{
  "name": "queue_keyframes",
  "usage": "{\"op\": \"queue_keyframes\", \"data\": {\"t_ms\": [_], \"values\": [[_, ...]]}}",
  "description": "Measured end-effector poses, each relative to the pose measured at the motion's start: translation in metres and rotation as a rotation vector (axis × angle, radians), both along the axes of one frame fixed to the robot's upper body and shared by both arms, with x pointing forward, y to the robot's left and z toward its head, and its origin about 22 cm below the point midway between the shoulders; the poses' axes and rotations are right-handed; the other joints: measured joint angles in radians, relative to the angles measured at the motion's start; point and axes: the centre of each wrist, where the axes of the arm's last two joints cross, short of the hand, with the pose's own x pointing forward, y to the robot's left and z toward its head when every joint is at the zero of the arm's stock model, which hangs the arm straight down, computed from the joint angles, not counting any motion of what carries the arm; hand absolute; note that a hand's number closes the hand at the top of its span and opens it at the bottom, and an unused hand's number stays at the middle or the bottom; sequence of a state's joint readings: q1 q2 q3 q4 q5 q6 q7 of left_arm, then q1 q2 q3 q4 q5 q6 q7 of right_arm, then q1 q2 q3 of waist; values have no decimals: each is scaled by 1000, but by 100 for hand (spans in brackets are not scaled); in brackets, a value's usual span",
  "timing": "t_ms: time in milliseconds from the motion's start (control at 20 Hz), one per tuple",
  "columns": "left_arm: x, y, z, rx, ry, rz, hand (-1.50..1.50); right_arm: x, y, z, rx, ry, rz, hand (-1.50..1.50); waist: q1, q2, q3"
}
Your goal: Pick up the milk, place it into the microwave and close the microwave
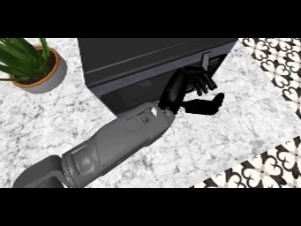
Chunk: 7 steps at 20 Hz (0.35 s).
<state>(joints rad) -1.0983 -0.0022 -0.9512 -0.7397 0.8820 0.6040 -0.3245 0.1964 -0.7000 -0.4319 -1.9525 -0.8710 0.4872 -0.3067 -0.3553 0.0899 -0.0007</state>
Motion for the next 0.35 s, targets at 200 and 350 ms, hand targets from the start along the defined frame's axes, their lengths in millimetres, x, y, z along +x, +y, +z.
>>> {"op": "queue_keyframes", "data": {"t_ms": [200, 350], "values": [[-1, -1, -1, -9, 4, -35, -150, -5, -3, 3, 3, -1, -17, -150, 19, -1, -1], [-3, -1, -3, -16, 5, -58, -150, -8, -3, 5, 4, -1, -23, -150, 31, -4, -1]]}}
